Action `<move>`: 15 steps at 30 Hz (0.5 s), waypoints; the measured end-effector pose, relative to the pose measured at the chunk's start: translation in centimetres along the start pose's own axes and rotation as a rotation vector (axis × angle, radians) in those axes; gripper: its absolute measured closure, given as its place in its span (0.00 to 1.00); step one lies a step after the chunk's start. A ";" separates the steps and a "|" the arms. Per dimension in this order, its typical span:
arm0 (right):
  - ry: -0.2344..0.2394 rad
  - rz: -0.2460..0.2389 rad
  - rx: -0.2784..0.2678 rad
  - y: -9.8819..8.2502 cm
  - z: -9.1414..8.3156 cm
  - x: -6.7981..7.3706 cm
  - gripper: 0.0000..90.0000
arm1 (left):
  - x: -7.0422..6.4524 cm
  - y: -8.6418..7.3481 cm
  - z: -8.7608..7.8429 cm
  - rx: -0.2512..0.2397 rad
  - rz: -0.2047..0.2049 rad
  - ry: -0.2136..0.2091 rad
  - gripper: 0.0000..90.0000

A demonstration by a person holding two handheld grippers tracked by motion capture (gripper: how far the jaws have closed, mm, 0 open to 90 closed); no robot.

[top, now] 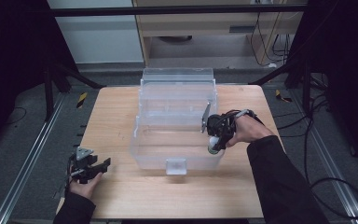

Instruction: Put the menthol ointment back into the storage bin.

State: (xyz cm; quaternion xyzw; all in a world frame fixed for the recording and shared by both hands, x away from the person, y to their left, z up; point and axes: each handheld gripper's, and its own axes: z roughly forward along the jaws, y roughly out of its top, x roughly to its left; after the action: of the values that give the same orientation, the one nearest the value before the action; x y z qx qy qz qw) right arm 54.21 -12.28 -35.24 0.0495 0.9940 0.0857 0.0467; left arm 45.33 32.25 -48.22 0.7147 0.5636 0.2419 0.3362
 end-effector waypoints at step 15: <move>0.016 0.008 0.009 -0.6 1.2 0.0 0.56 | 0.0 0.0 0.0 0.000 0.001 0.000 0.45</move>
State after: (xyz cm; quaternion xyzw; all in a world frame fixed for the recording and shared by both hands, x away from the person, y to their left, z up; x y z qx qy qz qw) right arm 54.32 -12.65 -36.50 0.0528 0.9945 0.0820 0.0380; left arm 45.34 32.23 -48.22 0.7151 0.5632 0.2422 0.3358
